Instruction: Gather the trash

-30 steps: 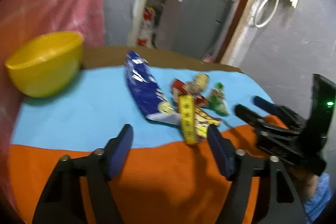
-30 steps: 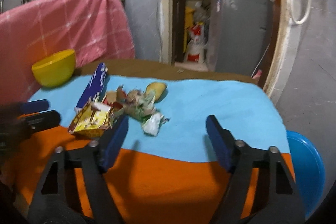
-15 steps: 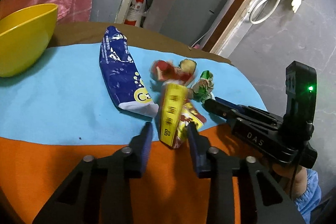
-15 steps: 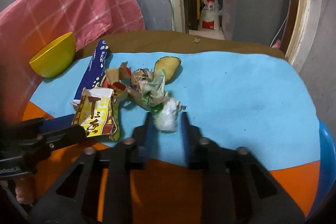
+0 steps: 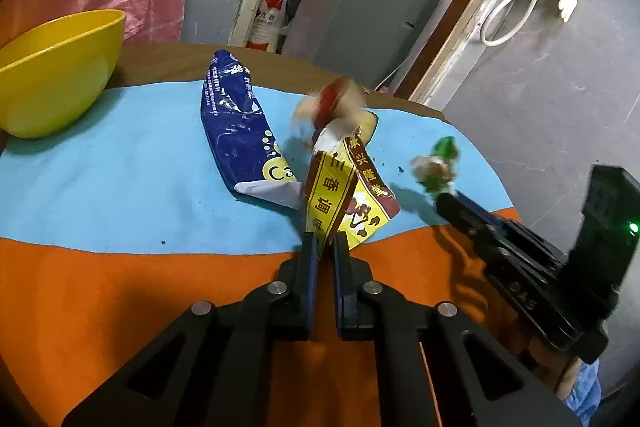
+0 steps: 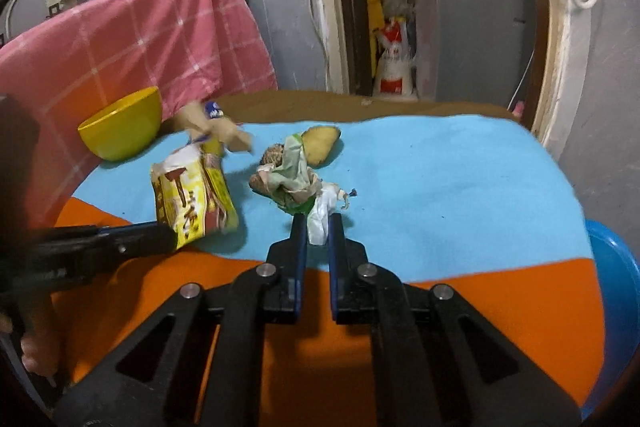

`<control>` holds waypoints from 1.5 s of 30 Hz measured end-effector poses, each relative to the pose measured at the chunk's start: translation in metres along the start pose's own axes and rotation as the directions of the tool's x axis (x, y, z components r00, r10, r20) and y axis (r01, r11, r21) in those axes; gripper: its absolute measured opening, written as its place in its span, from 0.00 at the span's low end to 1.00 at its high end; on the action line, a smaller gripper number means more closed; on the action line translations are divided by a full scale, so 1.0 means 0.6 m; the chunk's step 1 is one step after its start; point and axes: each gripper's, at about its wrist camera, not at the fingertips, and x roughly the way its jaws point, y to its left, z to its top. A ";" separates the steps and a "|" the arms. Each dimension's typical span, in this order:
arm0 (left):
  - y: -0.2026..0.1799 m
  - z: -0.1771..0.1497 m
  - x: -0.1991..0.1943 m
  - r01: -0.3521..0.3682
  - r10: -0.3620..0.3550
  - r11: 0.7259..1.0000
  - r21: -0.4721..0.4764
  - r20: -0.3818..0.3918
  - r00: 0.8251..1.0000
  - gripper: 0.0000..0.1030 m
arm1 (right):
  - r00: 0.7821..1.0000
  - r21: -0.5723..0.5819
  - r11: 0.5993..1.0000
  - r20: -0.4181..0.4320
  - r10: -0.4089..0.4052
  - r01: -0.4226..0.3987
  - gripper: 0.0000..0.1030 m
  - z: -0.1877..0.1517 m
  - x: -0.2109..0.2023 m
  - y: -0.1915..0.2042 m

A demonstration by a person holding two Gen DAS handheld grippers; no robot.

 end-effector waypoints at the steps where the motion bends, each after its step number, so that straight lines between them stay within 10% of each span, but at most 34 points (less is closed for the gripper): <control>1: -0.001 0.000 0.002 -0.003 0.003 1.000 -0.001 0.001 1.000 0.05 | 1.000 0.006 1.000 0.015 -0.008 0.008 0.29 -0.004 -0.007 -0.003; 23: -0.059 -0.009 -0.040 0.027 -0.039 0.997 0.074 0.164 0.986 0.01 | 0.962 0.030 0.997 0.262 -0.070 0.065 0.29 -0.014 -0.112 -0.014; 36: -0.045 -0.001 0.018 0.040 -0.047 0.998 -0.039 -0.182 0.982 0.00 | 0.967 0.055 0.994 0.234 -0.104 0.094 0.30 -0.014 -0.109 -0.033; 45: -0.050 0.006 -0.005 0.070 -0.076 0.997 -0.034 -0.231 0.970 0.00 | 0.969 0.055 0.994 0.223 -0.106 0.097 0.30 -0.017 -0.106 -0.034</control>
